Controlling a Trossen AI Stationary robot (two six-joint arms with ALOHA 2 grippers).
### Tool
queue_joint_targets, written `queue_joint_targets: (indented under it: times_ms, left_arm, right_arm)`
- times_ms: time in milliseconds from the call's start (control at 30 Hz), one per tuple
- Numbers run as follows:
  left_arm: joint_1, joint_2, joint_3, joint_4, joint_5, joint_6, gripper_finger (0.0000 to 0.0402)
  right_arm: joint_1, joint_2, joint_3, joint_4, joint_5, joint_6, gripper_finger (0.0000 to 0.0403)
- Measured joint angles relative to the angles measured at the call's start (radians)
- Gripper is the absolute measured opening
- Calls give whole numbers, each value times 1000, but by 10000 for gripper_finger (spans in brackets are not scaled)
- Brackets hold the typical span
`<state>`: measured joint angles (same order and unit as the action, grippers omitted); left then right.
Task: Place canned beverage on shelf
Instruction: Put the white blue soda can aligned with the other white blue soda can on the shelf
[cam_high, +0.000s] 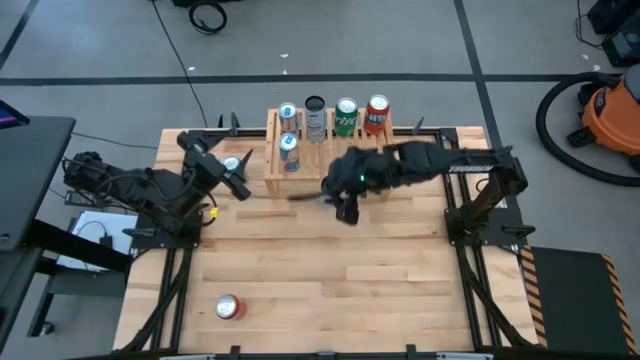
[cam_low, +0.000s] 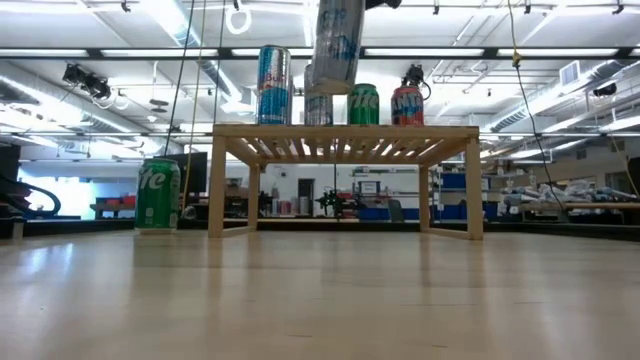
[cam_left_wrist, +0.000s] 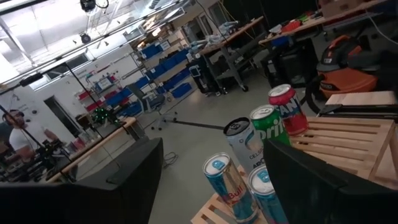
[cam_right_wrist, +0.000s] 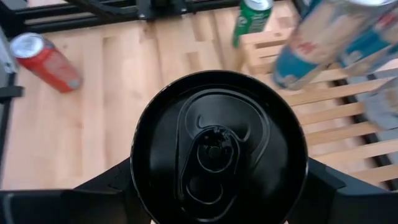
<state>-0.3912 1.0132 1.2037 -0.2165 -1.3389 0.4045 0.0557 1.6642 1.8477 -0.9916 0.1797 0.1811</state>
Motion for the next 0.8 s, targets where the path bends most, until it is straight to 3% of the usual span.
queue_joint_targets:
  times_ms: [467, 800]
  left_arm:
    - [0, -1, 0, -11, 0, -10, 282]
    - [54, -1, 0, -13, 0, -71, 282]
  right_arm:
    - [-249, 0, 0, 39, -224, -264, 267]
    - [-335, 2, 0, 89, -291, -394, 268]
